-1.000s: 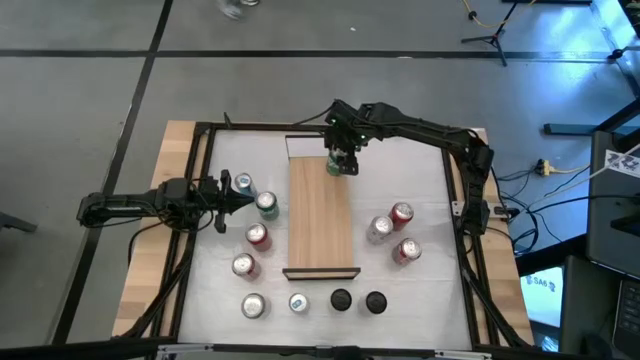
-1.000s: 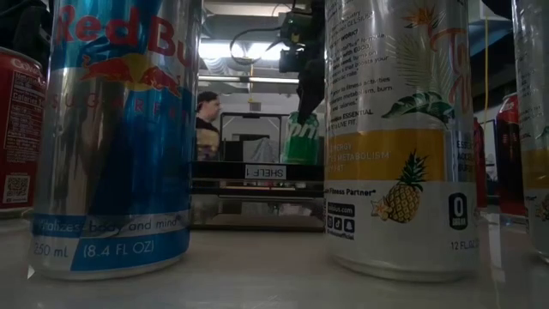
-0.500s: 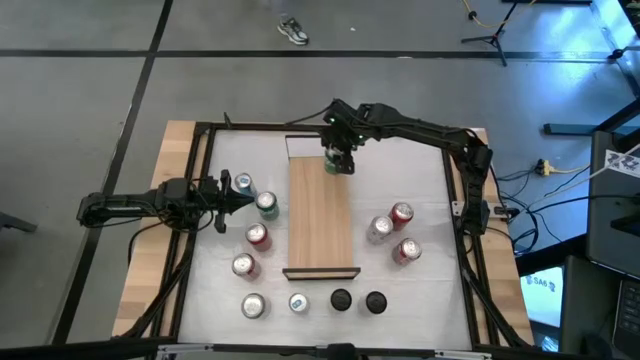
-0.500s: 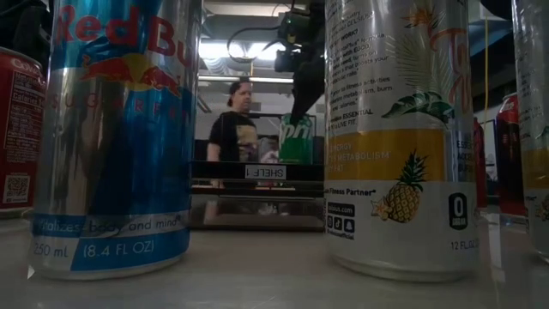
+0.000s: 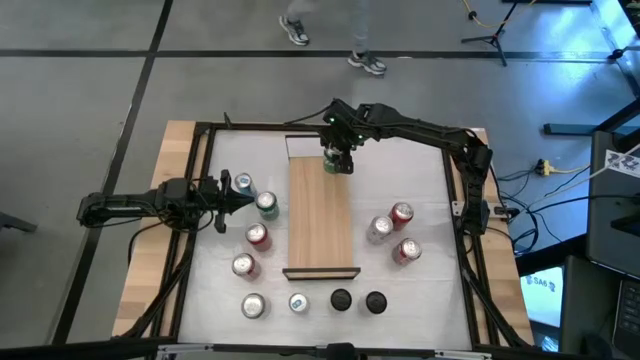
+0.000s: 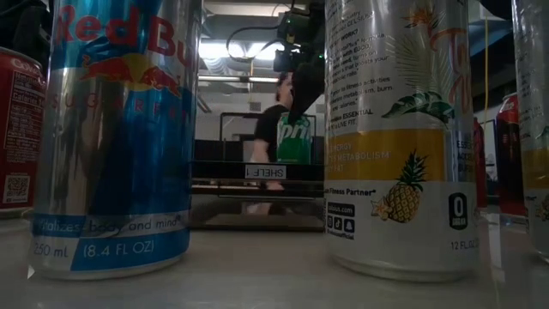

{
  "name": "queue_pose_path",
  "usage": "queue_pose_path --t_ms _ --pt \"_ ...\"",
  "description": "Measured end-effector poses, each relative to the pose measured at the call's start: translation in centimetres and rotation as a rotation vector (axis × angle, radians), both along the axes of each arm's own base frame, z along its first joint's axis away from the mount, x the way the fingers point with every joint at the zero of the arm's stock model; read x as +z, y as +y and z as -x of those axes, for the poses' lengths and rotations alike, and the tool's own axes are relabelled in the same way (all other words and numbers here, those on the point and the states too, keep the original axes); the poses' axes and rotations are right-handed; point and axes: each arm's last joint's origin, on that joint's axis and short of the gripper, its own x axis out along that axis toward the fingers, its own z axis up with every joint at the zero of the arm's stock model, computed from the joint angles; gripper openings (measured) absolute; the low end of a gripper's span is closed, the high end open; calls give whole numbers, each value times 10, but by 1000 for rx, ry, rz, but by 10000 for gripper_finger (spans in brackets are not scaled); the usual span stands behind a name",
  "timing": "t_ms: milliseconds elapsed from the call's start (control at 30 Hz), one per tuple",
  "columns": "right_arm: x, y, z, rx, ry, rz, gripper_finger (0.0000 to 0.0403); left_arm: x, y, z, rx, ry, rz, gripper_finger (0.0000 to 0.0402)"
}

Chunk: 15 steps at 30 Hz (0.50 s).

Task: Place canned beverage on shelf
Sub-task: Put the right green soda can on the shelf

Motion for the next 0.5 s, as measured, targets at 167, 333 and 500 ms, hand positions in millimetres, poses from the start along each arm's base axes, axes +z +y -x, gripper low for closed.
queue_pose_path --t_ms 167,333,500 --pt "0 0 0 2 -2 -2 269 0 0 0 0 0 0 6" --pt "0 0 0 7 -6 -10 269 0 0 0 0 0 0 6" --pt "0 0 0 9 -8 -12 276 0 0 0 0 0 0 6"
